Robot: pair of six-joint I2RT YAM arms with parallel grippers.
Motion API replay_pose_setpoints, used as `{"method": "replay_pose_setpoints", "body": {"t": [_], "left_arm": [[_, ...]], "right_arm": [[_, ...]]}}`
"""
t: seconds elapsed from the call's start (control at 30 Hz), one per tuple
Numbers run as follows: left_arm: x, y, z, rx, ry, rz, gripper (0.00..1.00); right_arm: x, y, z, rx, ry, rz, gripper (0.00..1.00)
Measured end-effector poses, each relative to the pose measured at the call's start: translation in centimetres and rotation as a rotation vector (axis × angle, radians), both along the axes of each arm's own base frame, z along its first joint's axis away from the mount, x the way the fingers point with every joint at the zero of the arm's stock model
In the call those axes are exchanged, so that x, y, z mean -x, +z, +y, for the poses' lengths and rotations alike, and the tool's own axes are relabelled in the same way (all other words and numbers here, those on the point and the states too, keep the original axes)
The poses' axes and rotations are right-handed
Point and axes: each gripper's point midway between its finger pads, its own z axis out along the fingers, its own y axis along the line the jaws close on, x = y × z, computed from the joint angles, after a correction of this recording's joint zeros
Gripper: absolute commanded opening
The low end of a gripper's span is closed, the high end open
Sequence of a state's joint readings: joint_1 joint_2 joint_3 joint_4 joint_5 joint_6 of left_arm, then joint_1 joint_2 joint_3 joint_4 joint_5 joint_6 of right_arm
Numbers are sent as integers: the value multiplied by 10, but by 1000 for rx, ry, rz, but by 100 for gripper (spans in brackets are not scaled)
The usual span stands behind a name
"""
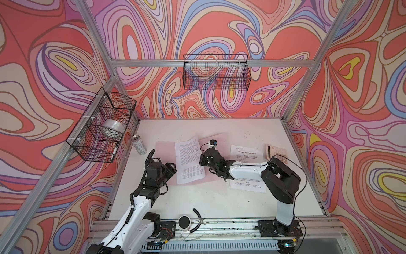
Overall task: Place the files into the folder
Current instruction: 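Lower the printed sheet onto the pink folder beside the clip with the right gripper, then release the sheet and raise the right gripper back toward the paper stack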
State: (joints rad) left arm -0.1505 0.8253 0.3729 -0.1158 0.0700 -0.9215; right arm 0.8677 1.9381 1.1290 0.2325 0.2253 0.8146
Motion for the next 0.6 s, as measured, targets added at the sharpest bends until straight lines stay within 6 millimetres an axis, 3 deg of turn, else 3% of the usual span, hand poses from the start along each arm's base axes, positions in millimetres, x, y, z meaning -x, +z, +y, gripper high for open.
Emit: {"method": "replay_pose_setpoints", "body": {"t": [0.17,0.2,0.23,0.27,0.33,0.37,0.5,0.6], "left_arm": [[1,-1,0,-1,2,2,74],[1,-1,1,-3,3,-2,74],[1,1,1,-4,6,-8,74],[1,2,2,-5,8,-13,74],[1,5,4,-10,14,-23,75],[1,6,4,-14,16,-26,75],[1,7,10,-47,26,-21,75],[-1,17,20,-89,49,-26,75]], "right_arm": [[4,-21,7,-14,14,66,0],[6,-22,8,-18,24,72,4],[6,-21,9,-21,32,74,28],[7,-20,10,-18,36,77,42],[6,-18,8,13,47,75,66],[6,-14,6,32,51,74,72],[-8,21,-15,96,45,55,73],[-31,63,-53,111,-1,18,76]]}}
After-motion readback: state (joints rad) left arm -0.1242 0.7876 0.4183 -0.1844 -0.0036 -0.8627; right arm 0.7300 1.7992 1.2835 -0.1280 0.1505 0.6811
